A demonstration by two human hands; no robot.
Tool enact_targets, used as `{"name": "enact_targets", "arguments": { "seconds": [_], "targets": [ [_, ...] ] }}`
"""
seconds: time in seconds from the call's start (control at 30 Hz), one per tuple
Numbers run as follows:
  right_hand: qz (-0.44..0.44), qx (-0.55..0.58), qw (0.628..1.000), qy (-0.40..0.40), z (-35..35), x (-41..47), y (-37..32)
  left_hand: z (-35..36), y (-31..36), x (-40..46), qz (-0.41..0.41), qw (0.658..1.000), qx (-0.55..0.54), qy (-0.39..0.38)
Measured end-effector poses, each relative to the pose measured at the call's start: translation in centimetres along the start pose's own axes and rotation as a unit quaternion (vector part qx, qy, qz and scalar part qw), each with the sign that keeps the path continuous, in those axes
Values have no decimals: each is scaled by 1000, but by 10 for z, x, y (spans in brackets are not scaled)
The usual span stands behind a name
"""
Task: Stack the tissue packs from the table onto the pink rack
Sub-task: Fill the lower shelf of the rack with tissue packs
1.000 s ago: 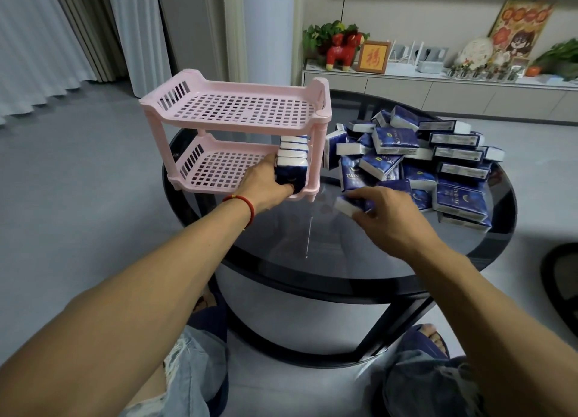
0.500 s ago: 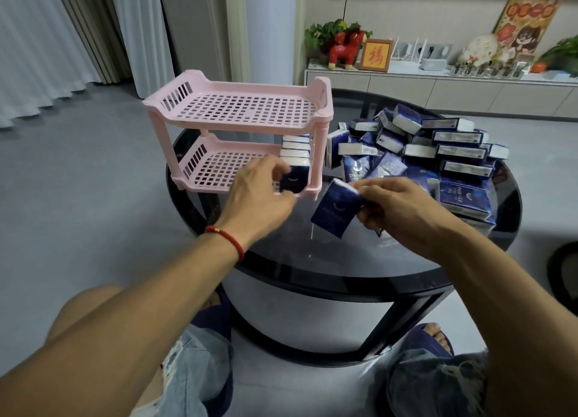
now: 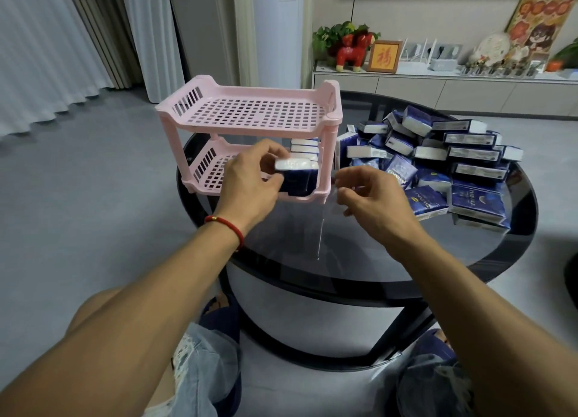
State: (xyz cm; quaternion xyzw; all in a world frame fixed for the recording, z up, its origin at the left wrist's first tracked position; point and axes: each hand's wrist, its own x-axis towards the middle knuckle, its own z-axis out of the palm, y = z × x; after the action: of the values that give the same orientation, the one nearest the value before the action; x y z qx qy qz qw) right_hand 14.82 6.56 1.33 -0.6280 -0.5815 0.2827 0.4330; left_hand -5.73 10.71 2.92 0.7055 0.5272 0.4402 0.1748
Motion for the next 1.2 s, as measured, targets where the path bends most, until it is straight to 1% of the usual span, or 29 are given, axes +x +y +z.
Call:
{"name": "enact_targets", "arguments": {
  "seconds": [0.1,0.23,0.33,0.4,0.47,0.53,0.6,0.67,0.8,0.9,1.03,1.1,1.2],
  "targets": [
    [-24,-33,999,-7,7,4,0,7,-4,3,3,1000,-3,5],
    [-31,-44,995,-80,16,10,-1,23,-12,8,17,1000,16,8],
    [-20,-27,997,-70,23,15,0,33,-23,12,39,998,39,-2],
    [-12,-21,998,-55,27,19,1,39,-28,14,37,998,47,-2],
    [2,-3,999,-46,30,22,2,41,-31,16,20,999,28,9],
    [17,22,999,-46,33,24,3,40,-32,19,-19,1000,-16,8],
    [29,34,998,-46,36,28,4,38,-32,22,-63,996,-57,-11],
    [36,49,997,-48,37,30,6,37,-34,25,-76,995,-58,-35],
    [44,67,996,-50,38,31,5,32,-38,29,-62,993,-32,-90],
    [27,59,997,-41,39,34,2,31,-39,35,-67,984,-16,-163],
    [17,45,996,-72,39,36,0,32,-44,47,-60,969,-19,-239],
    [21,44,995,-86,40,39,0,33,-49,53,-55,963,-21,-262],
    [25,50,994,-92,42,42,-1,34,-54,58,-39,963,-10,-267]
  ]
}}
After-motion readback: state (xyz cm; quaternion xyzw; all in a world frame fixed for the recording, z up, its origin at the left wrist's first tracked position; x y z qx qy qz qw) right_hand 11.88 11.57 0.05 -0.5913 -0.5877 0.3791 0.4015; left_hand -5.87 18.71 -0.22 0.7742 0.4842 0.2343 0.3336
